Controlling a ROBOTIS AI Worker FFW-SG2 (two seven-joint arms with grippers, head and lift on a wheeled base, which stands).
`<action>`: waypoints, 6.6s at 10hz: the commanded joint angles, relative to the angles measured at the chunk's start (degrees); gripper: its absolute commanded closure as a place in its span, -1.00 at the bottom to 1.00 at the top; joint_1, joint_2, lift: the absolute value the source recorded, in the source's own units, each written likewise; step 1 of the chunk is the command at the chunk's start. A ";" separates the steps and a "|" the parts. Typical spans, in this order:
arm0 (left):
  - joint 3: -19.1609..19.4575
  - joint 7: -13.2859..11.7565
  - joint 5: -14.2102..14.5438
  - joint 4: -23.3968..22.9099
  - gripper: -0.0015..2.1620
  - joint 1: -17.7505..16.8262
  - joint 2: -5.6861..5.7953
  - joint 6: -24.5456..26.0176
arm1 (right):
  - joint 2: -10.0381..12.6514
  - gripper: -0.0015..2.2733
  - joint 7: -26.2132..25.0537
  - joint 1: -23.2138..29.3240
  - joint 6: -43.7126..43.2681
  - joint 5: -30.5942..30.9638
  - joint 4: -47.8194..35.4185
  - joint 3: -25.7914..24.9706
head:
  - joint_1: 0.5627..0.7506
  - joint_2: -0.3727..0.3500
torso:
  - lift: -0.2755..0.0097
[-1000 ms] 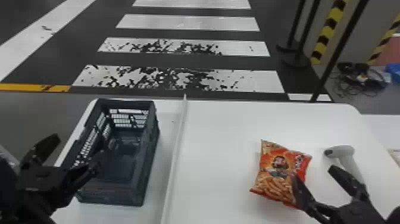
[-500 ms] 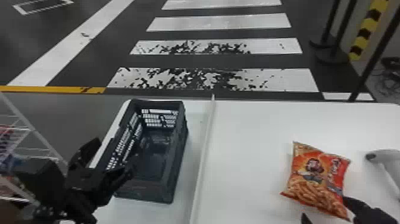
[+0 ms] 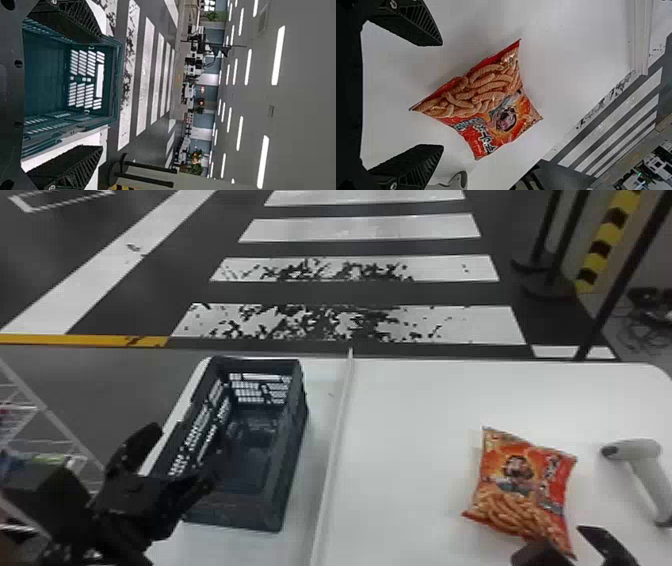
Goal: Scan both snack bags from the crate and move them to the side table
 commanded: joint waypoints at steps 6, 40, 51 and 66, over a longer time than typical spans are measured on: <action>-1.16 -1.03 0.54 1.56 -0.97 0.08 1.14 -0.69 | 4.69 -0.93 -1.77 -12.87 1.02 3.62 11.19 13.47 | 0.41 0.53 | 0.26; -5.38 -3.67 0.10 7.36 -0.96 -1.51 1.23 -4.56 | 25.57 0.74 6.23 1.37 -62.61 -96.49 29.91 -37.59 | 0.41 -0.43 | 0.26; -8.72 -3.76 0.80 11.85 -0.96 -6.96 1.23 -4.56 | 25.57 -0.97 -3.35 9.10 -59.44 -85.15 24.11 -29.60 | 0.41 -0.10 | 0.26; -8.98 -4.28 0.54 12.46 -0.96 -5.81 0.88 -7.37 | 17.52 0.98 19.85 2.69 -43.45 -48.85 24.20 -34.34 | 0.41 -0.14 | 0.26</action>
